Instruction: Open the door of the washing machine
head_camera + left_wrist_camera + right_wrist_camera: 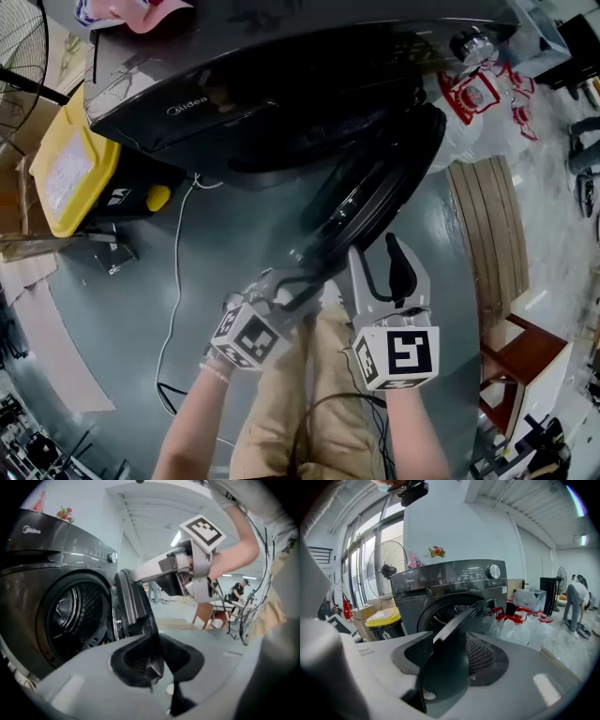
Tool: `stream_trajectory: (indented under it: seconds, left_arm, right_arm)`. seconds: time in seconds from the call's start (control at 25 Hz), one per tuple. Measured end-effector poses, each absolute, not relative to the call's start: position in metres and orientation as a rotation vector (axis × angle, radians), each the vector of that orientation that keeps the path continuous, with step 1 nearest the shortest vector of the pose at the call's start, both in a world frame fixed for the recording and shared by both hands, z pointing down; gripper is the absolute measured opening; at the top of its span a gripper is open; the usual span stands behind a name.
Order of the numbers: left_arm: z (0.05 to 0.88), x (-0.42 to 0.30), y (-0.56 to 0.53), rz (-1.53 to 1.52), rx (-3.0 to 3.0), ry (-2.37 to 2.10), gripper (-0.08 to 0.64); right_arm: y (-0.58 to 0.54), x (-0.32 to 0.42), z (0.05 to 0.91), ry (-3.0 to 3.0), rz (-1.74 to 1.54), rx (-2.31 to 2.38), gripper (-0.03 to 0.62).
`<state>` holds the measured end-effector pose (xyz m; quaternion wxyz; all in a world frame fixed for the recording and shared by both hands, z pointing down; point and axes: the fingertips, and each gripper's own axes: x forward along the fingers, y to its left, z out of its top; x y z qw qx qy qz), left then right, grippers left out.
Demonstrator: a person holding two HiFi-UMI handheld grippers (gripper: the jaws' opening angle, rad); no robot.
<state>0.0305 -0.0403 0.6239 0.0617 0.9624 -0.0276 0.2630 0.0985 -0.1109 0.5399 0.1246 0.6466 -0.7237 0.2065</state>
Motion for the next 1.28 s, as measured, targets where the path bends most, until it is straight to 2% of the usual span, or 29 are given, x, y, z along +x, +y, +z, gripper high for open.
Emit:
stream_trajectory:
  seconds: [0.56, 1.0, 1.28]
  left_arm:
    - [0.571, 0.020, -0.071, 0.710, 2.962, -0.263, 0.021]
    - [0.554, 0.034, -0.073, 0.589, 2.868, -0.368, 0.006]
    - [0.539, 0.032, -0.082, 0.602, 2.856, -0.435, 0.003]
  right_arm:
    - [-0.058, 0.148, 0.540, -1.979, 0.555, 1.912, 0.199]
    - [-0.011, 0.225, 0.544, -1.762, 0.529, 1.989, 0.077]
    - [0.007, 0.287, 0.545, -1.569, 0.511, 2.043, 0.051]
